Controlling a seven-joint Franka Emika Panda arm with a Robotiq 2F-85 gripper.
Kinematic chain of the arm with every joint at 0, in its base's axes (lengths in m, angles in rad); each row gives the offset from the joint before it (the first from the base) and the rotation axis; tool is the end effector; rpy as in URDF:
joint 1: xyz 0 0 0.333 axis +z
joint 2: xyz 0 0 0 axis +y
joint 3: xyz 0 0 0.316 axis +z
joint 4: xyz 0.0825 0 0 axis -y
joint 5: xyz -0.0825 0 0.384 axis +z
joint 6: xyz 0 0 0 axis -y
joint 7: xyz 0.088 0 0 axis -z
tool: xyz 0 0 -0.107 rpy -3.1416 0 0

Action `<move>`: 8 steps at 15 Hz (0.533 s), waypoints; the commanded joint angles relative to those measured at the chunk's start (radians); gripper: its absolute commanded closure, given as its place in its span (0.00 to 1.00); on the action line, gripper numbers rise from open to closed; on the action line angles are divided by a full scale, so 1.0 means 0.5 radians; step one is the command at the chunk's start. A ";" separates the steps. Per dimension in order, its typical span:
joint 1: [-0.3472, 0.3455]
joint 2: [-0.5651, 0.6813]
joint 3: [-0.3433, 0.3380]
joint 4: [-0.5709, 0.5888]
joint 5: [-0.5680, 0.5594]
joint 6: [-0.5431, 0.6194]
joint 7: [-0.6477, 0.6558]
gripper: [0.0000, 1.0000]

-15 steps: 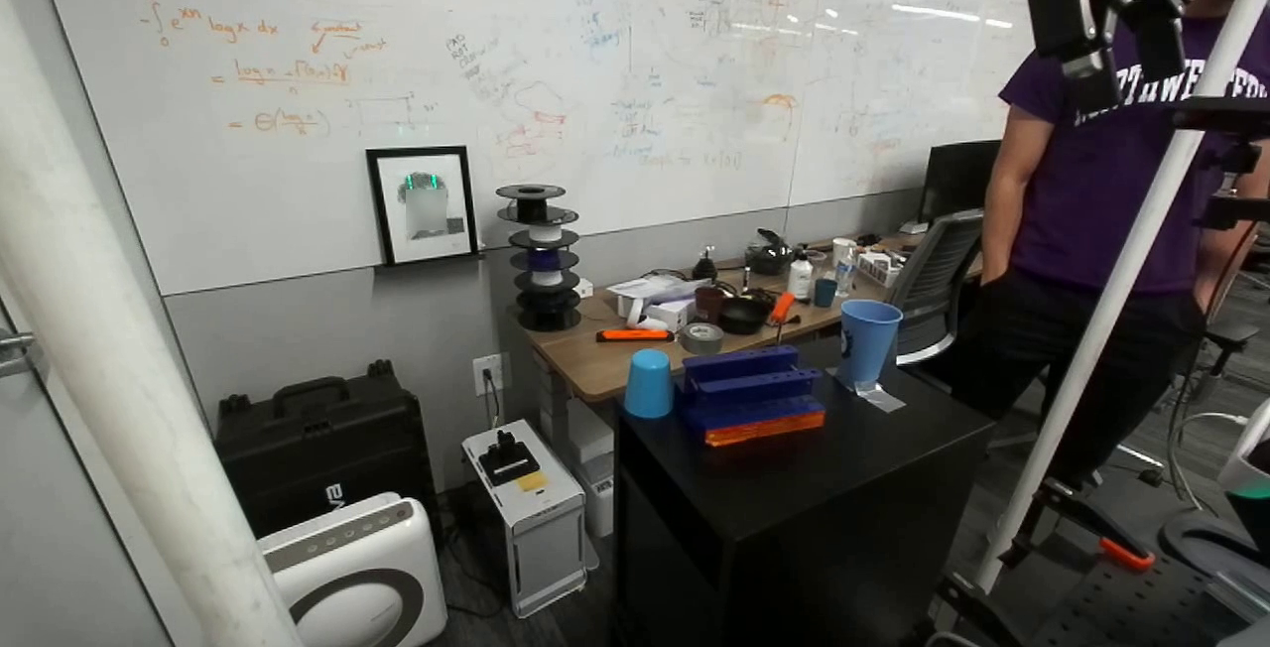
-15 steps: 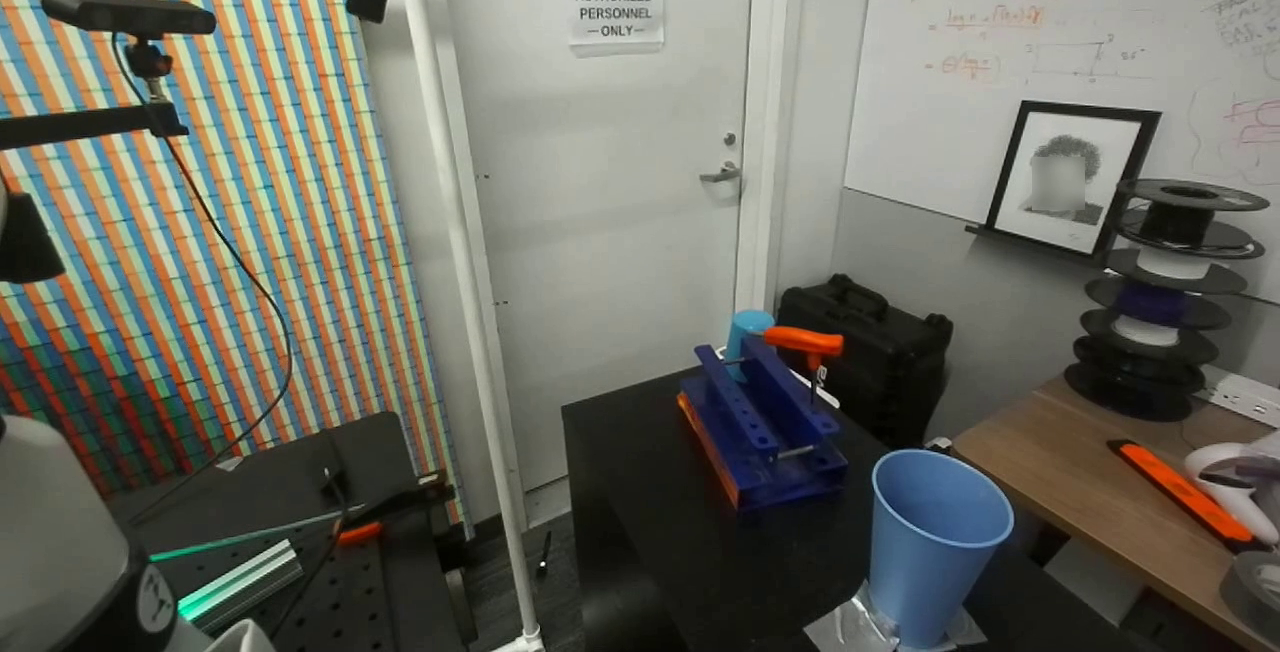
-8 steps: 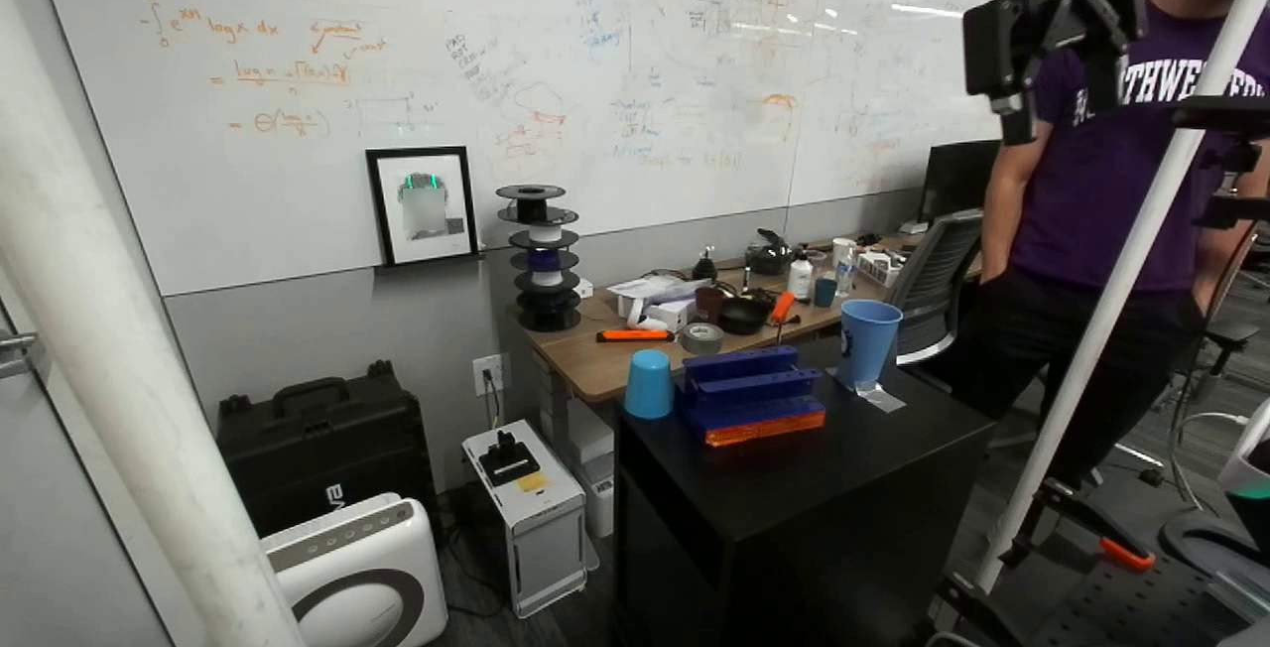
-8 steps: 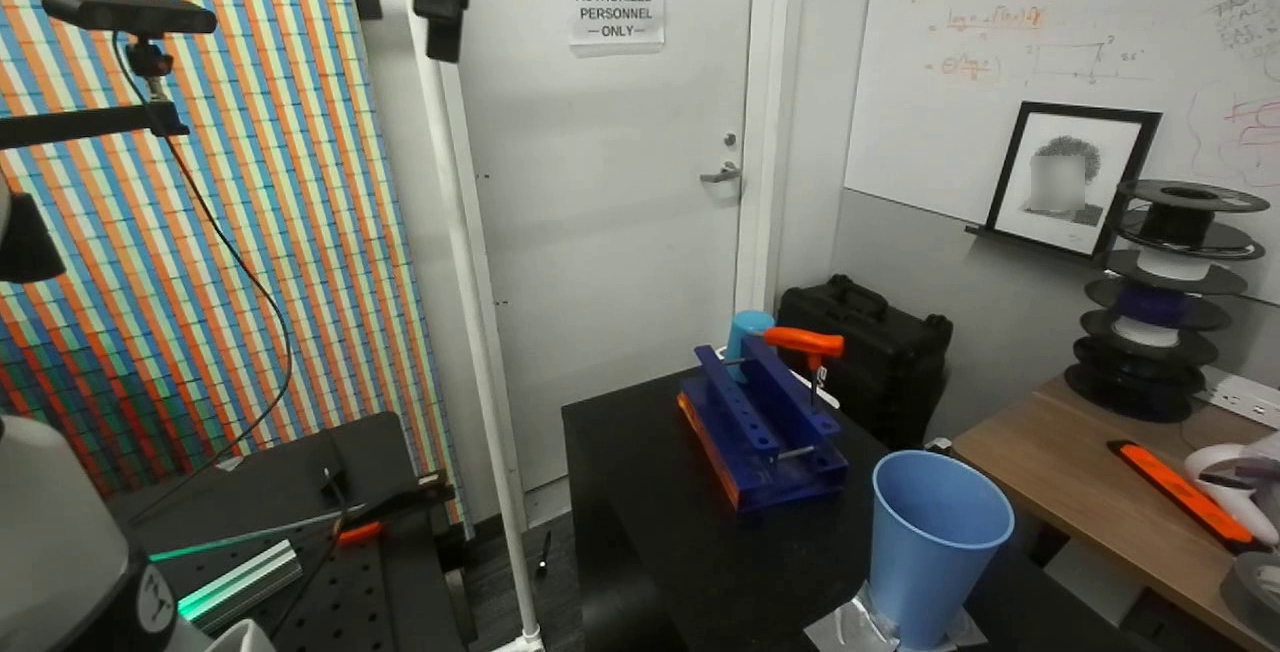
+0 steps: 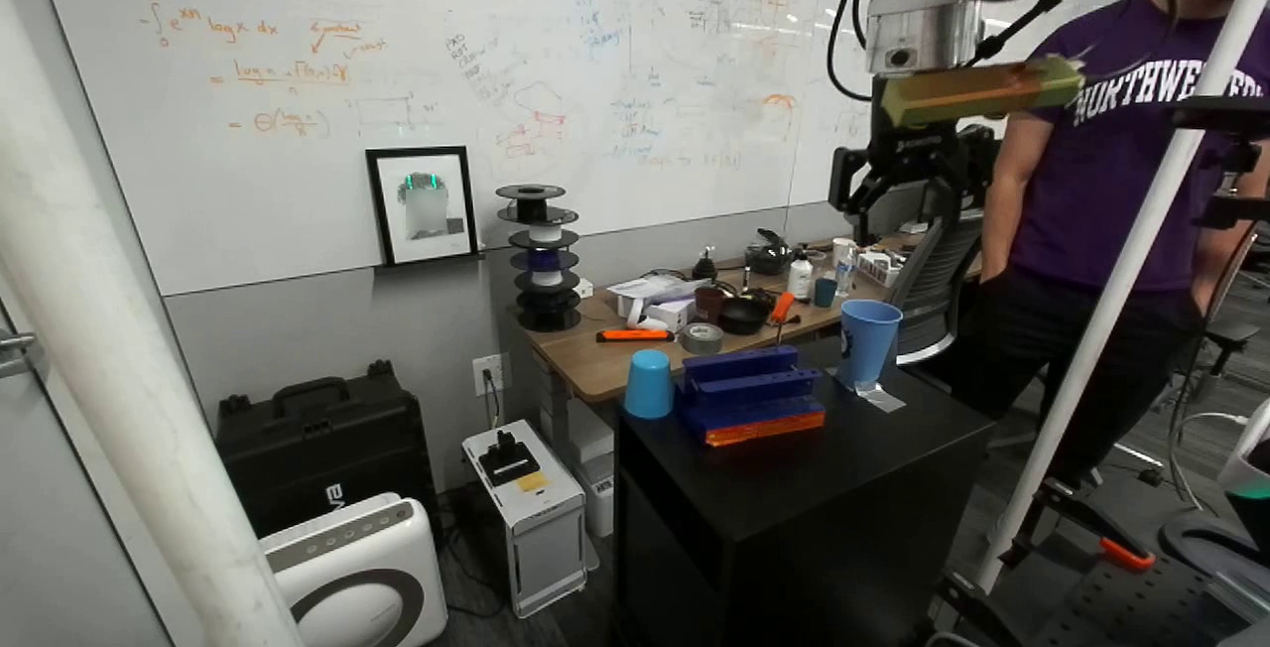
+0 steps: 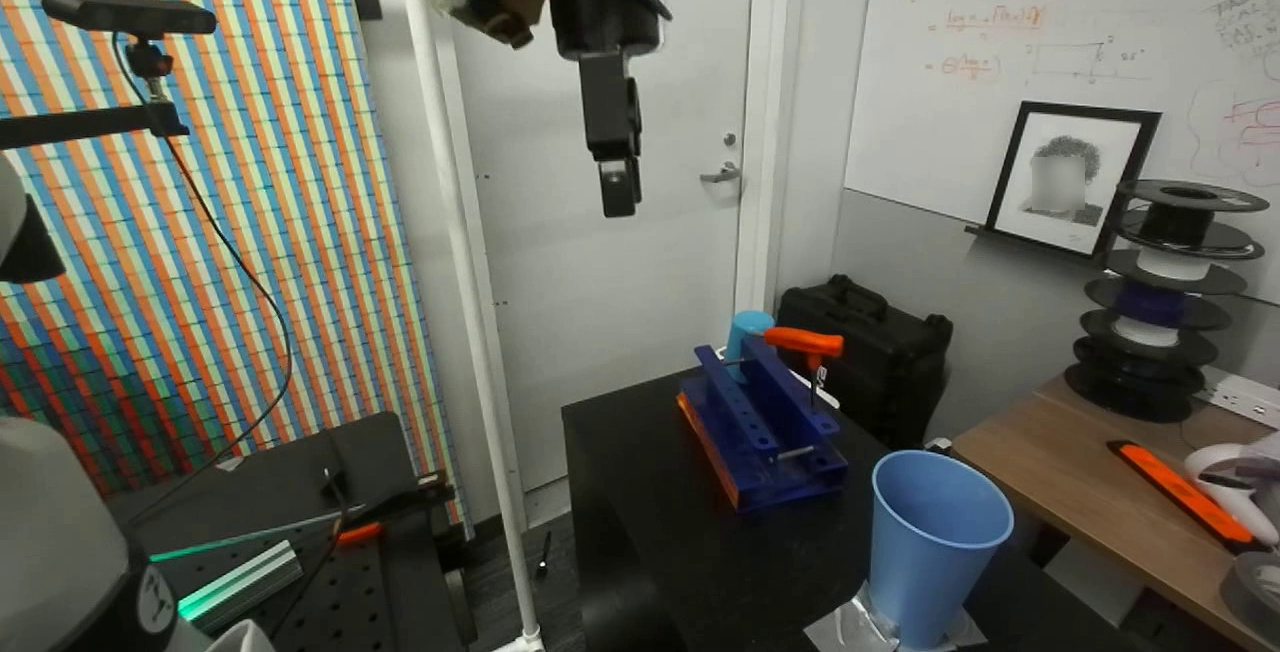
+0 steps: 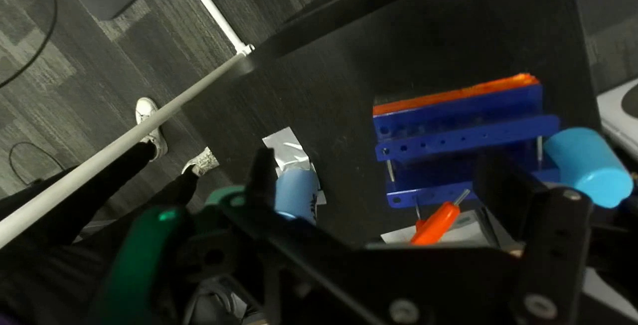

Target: Pick the tool with the orange handle and put it in the cup

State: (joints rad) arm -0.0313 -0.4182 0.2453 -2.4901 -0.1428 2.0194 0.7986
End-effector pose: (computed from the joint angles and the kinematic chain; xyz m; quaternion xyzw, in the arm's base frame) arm 0.3993 0.0794 0.4280 0.9569 -0.2658 0.0242 0.1147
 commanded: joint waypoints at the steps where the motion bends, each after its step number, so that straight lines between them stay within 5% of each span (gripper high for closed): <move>1: -0.091 0.229 0.017 -0.026 -0.163 0.389 0.428 0.00; 8: -0.225 0.586 -0.112 -0.010 -0.817 0.851 1.397 0.00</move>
State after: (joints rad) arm -0.1271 -0.1821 0.2130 -2.5152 -0.4205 2.3707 1.3081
